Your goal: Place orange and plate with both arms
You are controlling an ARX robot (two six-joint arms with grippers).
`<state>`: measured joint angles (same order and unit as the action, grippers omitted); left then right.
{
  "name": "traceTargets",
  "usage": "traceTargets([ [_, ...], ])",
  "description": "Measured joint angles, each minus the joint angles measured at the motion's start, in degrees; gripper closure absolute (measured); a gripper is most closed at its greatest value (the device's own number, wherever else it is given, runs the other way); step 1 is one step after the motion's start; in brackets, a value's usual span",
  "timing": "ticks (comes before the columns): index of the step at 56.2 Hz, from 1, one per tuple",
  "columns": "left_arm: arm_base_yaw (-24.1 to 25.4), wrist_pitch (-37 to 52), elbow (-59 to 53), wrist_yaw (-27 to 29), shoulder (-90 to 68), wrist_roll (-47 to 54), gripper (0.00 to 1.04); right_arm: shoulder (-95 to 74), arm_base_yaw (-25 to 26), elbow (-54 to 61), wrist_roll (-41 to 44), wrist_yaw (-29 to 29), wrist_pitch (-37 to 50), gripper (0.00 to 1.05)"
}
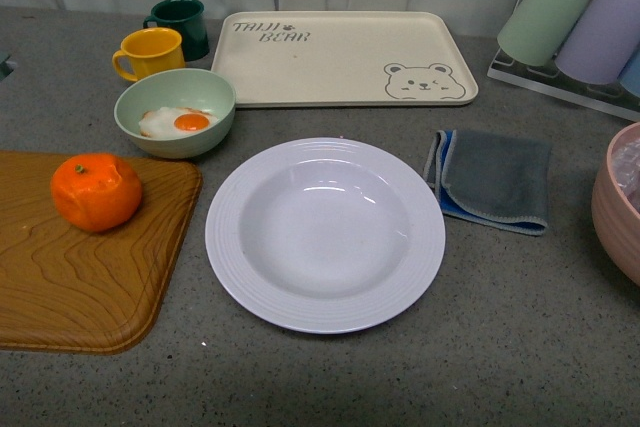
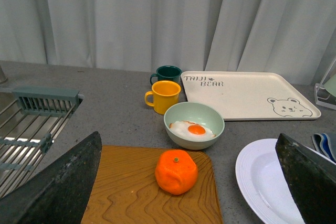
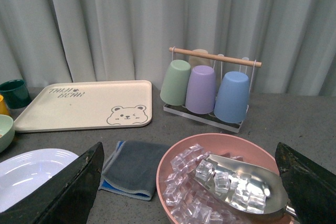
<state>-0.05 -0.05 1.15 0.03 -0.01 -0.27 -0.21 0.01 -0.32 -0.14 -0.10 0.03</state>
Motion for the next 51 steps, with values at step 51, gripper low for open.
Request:
traceTargets([
  [51, 0.0, 3.1, 7.5, 1.6, -28.4, -8.7, 0.07, 0.0, 0.0, 0.0, 0.0, 0.0, 0.0, 0.09],
])
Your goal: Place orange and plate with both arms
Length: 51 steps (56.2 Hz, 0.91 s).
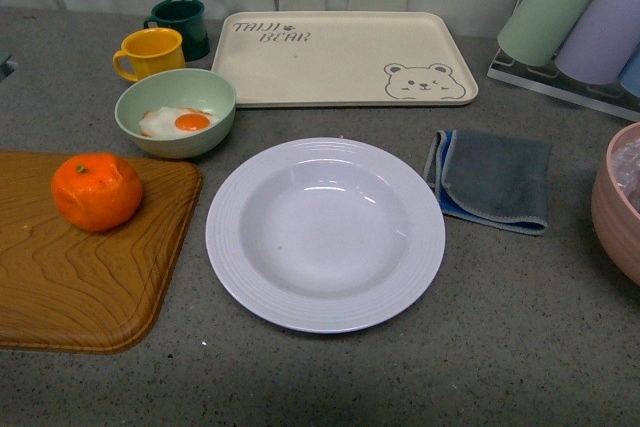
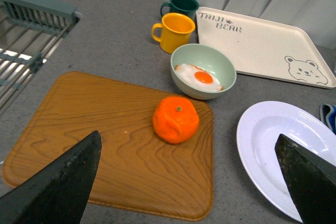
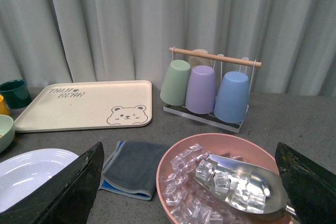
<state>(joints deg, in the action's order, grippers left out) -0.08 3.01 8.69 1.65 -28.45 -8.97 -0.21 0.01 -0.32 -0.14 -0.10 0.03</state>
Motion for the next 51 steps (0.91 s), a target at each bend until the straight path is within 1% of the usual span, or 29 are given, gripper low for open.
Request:
traceTargets([
  [8, -1.9, 10.9, 4.1, -1.6, -19.3, 0.3, 0.07, 0.0, 0.0, 0.0, 0.0, 0.0, 0.0, 0.09],
  [11, -2.2, 15.1, 6.9, -2.3, -29.5, 0.3, 0.07, 0.0, 0.0, 0.0, 0.0, 0.0, 0.0, 0.09],
  [16, -2.2, 17.2, 12.1, -3.0, -42.7, 0.3, 0.07, 0.0, 0.0, 0.0, 0.0, 0.0, 0.0, 0.09],
  [25, -2.3, 17.1, 19.2, -5.0, -57.0, 1.2, 0.07, 0.0, 0.0, 0.0, 0.0, 0.0, 0.0, 0.09],
  [32, -2.4, 17.2, 24.7, -4.8, -66.3, 2.9, 0.07, 0.0, 0.0, 0.0, 0.0, 0.0, 0.0, 0.09],
  [51, -2.7, 16.7, 31.7, -3.8, -76.2, 3.0, 0.07, 0.0, 0.0, 0.0, 0.0, 0.0, 0.0, 0.09],
])
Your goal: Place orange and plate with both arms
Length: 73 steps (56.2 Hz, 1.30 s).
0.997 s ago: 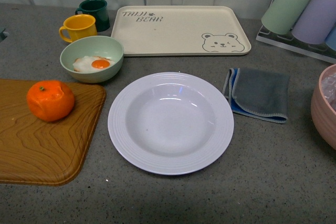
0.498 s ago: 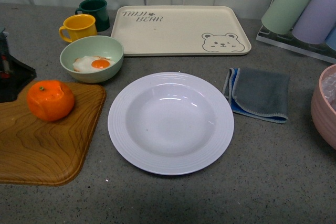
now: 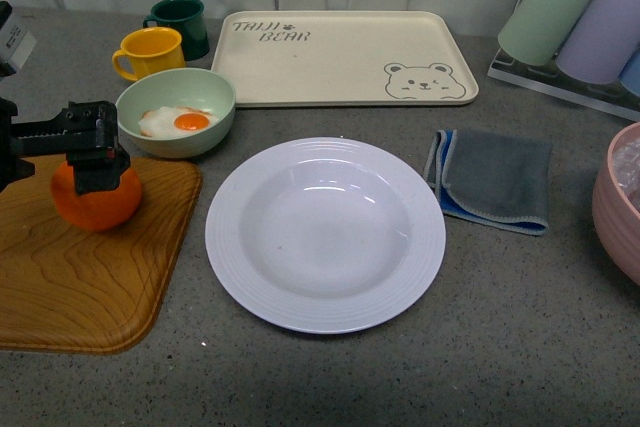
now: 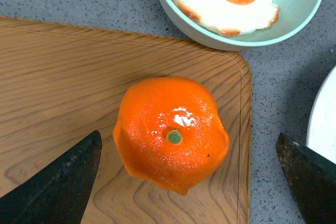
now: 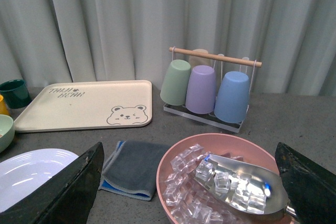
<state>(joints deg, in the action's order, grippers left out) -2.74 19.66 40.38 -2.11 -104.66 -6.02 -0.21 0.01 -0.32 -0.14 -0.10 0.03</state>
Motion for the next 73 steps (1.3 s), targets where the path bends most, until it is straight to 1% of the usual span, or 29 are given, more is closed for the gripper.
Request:
traceTargets([
  [3, 0.0, -1.1, 1.4, -0.7, -1.5, -0.4, 0.07, 0.0, 0.0, 0.0, 0.0, 0.0, 0.0, 0.09],
  [10, 0.0, -3.6, 3.5, 0.1, -4.5, -0.4, 0.07, 0.0, 0.0, 0.0, 0.0, 0.0, 0.0, 0.09],
  [20, 0.0, -4.2, 5.4, 0.5, -6.8, -0.5, 0.08, 0.0, 0.0, 0.0, 0.0, 0.0, 0.0, 0.09],
  [22, 0.0, -4.1, 5.7, 0.7, -7.0, -0.6, 0.12, 0.0, 0.0, 0.0, 0.0, 0.0, 0.0, 0.09],
  [25, 0.0, -3.4, 5.8, 1.2, -7.1, -0.5, 0.25, 0.0, 0.0, 0.0, 0.0, 0.0, 0.0, 0.09],
  [32, -0.1, -3.0, 5.8, 1.5, -7.1, -0.1, 0.43, 0.0, 0.0, 0.0, 0.0, 0.0, 0.0, 0.09],
  [38, -0.6, -3.0, 5.0, 1.4, -6.4, 0.0, 0.50, 0.0, 0.0, 0.0, 0.0, 0.0, 0.0, 0.09],
  [45, -1.7, -3.2, 3.7, 1.2, -3.6, 0.0, 0.52, 0.0, 0.0, 0.0, 0.0, 0.0, 0.0, 0.09],
  [56, -7.0, -3.3, 1.5, 0.2, 5.0, -2.5, 0.53, 0.0, 0.0, 0.0, 0.0, 0.0, 0.0, 0.09],
  [60, -10.8, -3.3, 1.1, 0.9, 7.4, -4.0, 0.53, 0.0, 0.0, 0.0, 0.0, 0.0, 0.0, 0.09],
  [63, -14.0, -3.3, 1.1, 2.2, 7.1, -4.8, 0.53, 0.0, 0.0, 0.0, 0.0, 0.0, 0.0, 0.09],
  [73, -20.5, -3.2, 2.8, 4.7, 2.6, -6.8, 0.53, 0.0, 0.0, 0.0, 0.0, 0.0, 0.0, 0.09],
])
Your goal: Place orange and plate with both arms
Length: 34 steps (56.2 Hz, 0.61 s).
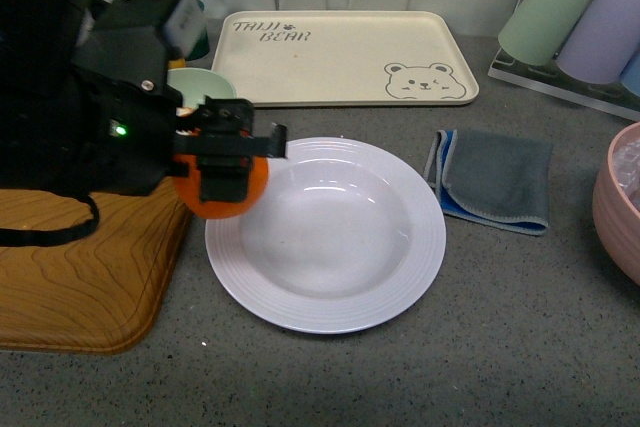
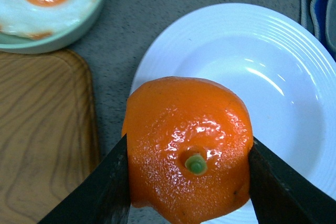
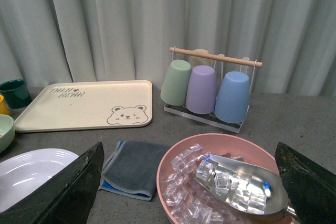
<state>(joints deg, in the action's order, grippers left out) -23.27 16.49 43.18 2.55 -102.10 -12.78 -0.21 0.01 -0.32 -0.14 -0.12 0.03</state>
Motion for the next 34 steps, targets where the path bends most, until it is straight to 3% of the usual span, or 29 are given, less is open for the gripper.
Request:
traceTargets([
  [15, -4.9, 0.1, 5.0, 1.9, -7.1, -0.6, 0.54, 0.0, 0.0, 0.0, 0.0, 0.0, 0.0, 0.09],
  [34, -5.2, 0.1, 9.0, 3.4, -13.0, 0.7, 0.54, 0.0, 0.0, 0.0, 0.0, 0.0, 0.0, 0.09],
])
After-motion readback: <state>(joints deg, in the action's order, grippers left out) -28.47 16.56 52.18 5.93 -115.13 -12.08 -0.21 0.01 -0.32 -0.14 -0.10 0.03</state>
